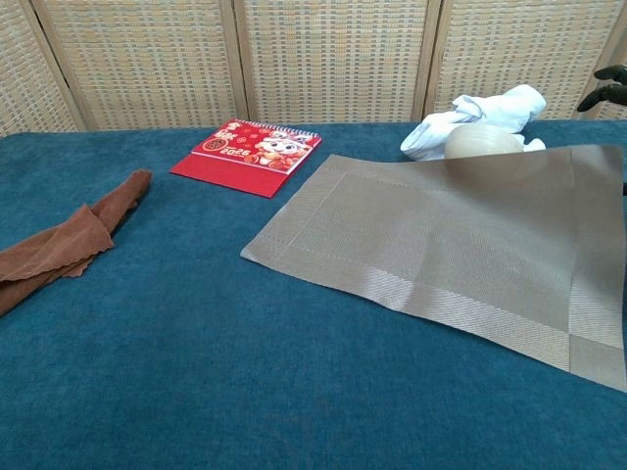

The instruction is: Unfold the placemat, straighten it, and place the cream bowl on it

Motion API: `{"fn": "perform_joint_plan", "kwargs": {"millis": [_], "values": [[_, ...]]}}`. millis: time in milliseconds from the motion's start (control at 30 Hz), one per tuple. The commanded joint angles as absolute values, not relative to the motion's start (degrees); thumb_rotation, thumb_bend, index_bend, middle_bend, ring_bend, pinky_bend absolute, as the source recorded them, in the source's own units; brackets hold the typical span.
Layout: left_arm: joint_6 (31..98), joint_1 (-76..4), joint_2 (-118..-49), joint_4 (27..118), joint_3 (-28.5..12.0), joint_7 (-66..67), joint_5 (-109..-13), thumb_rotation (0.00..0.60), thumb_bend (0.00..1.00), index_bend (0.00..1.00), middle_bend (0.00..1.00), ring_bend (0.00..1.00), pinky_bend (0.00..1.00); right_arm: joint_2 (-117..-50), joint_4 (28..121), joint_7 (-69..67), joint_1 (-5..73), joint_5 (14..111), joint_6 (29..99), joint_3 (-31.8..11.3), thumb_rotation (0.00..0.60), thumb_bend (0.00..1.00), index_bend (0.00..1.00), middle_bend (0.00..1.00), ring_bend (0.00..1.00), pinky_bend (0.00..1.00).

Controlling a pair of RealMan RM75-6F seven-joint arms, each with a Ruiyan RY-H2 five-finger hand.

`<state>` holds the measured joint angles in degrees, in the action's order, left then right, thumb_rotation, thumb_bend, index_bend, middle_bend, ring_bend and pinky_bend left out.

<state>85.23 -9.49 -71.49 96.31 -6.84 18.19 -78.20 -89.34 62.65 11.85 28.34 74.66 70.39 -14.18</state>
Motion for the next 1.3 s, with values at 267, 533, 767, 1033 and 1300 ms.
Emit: {"fn": "perform_joint_plan", "kwargs": {"millis": [267, 533, 767, 1033, 1300], "values": [[85.5, -9.4, -71.5, 96.6, -6.6, 18.3, -78.8, 0.6, 0.12, 0.0, 0.0, 0.0, 0.0, -85.1, 68.5, 9.1, 24.6, 75.1, 75.0, -13.7, 0.6, 0.27, 0.13, 0.0, 0.0, 0.0], [85.6, -9.3, -71.5, 96.5, -6.3, 18.4, -79.3, 0.6, 0.12, 0.0, 0.0, 0.0, 0.0, -83.0, 71.4, 2.5, 19.5, 79.4, 81.9, -10.6, 0.6, 0.26, 0.1, 0.0, 0.0, 0.0], [85.8, -9.2, -71.6, 96.1, -6.2, 18.0, -79.7, 0.6, 0.12, 0.0, 0.0, 0.0, 0.0, -80.6, 73.8, -1.1, 14.1, 83.4, 87.4, -6.4, 0.6, 0.25, 0.09, 0.0, 0.0, 0.0], [85.4, -9.6, -72.2, 95.6, -6.1, 18.6, -79.9, 0.6, 0.12, 0.0, 0.0, 0.0, 0.0, -79.5, 75.3, -2.8, 10.1, 85.7, 91.6, -4.3, 0.6, 0.24, 0.09, 0.0, 0.0, 0.0], [83.0, -11.3, -73.0, 95.8, -6.8, 18.9, -79.6, 0.6, 0.12, 0.0, 0.0, 0.0, 0.0, -78.7, 75.6, -5.1, 9.4, 85.8, 91.6, -5.2, 0.6, 0.24, 0.09, 0.0, 0.0, 0.0]]}}
